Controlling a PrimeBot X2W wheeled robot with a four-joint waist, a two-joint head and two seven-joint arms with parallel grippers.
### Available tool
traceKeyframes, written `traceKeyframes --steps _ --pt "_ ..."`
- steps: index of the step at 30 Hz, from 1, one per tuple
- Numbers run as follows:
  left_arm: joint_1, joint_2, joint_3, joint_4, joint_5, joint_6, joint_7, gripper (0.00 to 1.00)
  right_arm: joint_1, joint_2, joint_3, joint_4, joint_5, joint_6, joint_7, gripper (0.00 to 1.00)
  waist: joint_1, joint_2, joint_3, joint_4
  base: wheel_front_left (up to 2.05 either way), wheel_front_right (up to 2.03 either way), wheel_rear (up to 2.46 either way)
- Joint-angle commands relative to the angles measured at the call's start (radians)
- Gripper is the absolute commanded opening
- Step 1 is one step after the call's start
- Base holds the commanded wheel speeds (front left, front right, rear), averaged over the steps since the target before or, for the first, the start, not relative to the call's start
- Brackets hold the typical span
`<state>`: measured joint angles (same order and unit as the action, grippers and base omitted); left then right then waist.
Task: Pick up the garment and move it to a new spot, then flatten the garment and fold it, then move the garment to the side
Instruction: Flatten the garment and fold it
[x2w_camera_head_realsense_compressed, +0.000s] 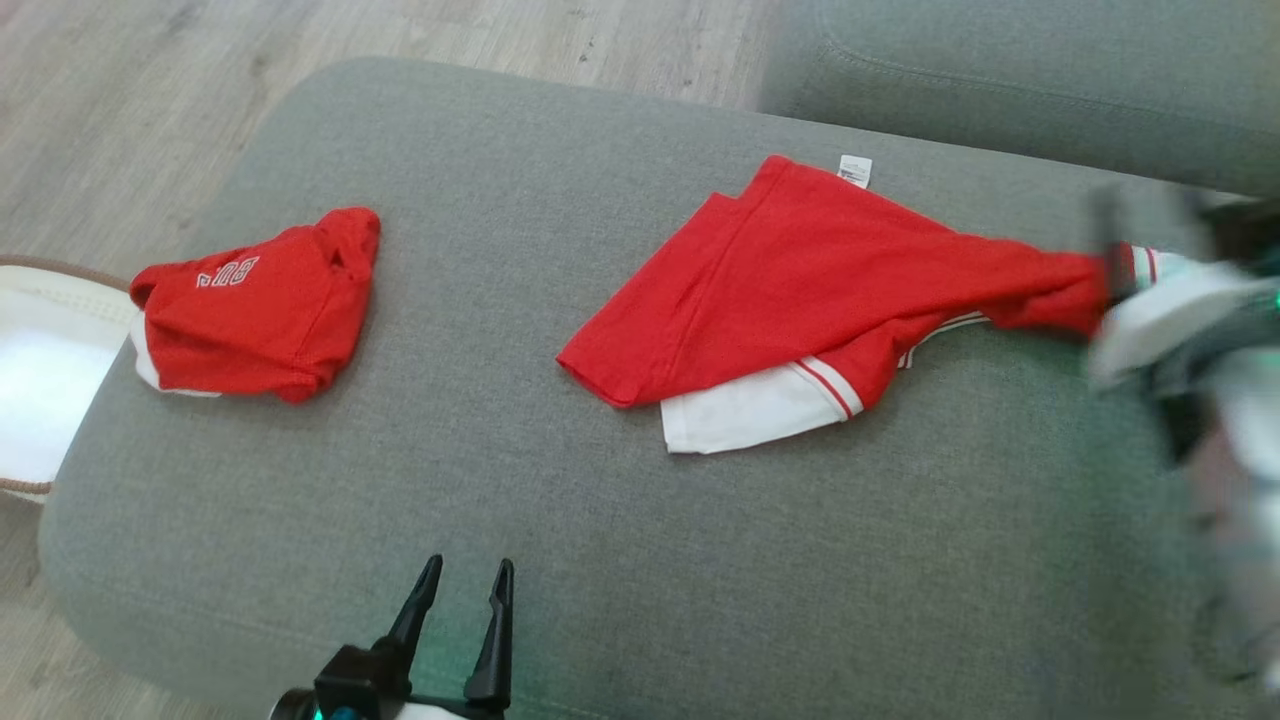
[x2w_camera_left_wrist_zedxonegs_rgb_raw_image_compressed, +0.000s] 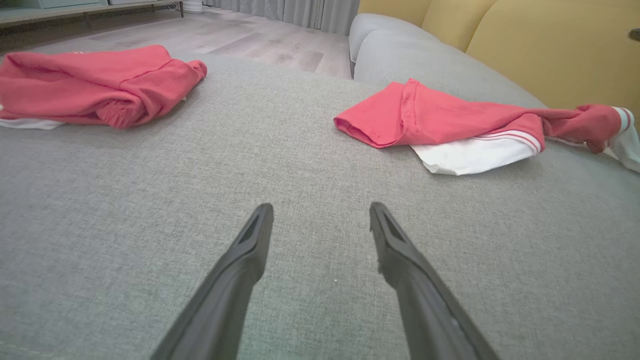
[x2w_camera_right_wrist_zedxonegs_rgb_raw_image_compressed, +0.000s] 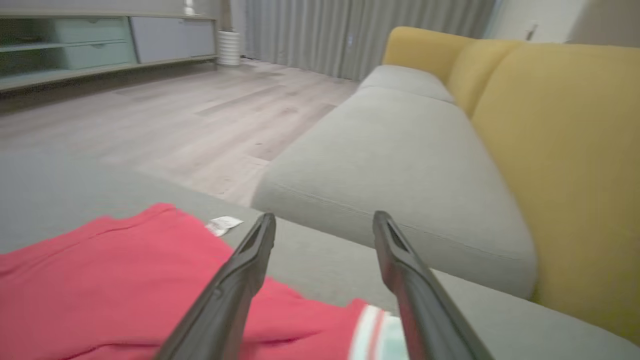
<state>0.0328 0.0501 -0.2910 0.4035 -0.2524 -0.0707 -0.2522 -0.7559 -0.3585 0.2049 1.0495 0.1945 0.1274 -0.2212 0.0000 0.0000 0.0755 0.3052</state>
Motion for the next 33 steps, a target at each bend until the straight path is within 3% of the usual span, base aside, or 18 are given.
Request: traceKeyframes --steps 1,6,10,30,31,32,33 --pt "-0.025 0.000 0.025 -0.023 -0.001 0.005 -0.010 1.00 0.026 0.043 0.043 -0.054 -0.003 0.003 -0.022 1.00 0.0000 0.0000 0.002 0.003 0.00 0.00 0.00" --pt "-0.016 0.000 0.026 -0.019 -0.004 0.007 -0.010 1.00 0.176 0.159 0.198 -0.137 0.065 0.003 -0.035 1.00 0.0000 0.0000 0.003 0.019 0.00 0.00 0.00" --pt "-0.018 0.000 0.017 -0.020 -0.012 0.008 -0.010 1.00 0.275 0.193 0.276 -0.154 0.133 0.003 -0.025 1.00 0.0000 0.0000 0.007 0.036 0.00 0.00 0.00" --pt "-0.031 0.000 -0.008 -0.032 -0.013 0.020 -0.010 1.00 0.321 0.249 0.227 -0.225 0.314 0.003 -0.040 1.00 0.0000 0.0000 0.045 0.080 0.00 0.00 0.00" --pt "-0.030 0.000 -0.008 -0.031 -0.012 0.020 -0.010 1.00 0.321 0.251 0.218 -0.228 0.328 0.003 -0.040 0.87 0.0000 0.0000 0.047 0.078 0.00 0.00 0.00" --pt "-0.030 0.000 -0.008 -0.031 -0.013 0.020 -0.010 1.00 0.320 0.254 0.205 -0.229 0.341 0.003 -0.040 0.45 0.0000 0.0000 0.048 0.077 0.00 0.00 0.00" --pt "-0.031 0.000 -0.009 -0.030 -0.013 0.019 -0.010 1.00 0.318 0.257 0.196 -0.230 0.346 0.003 -0.040 0.12 0.0000 0.0000 0.049 0.076 0.00 0.00 0.00"
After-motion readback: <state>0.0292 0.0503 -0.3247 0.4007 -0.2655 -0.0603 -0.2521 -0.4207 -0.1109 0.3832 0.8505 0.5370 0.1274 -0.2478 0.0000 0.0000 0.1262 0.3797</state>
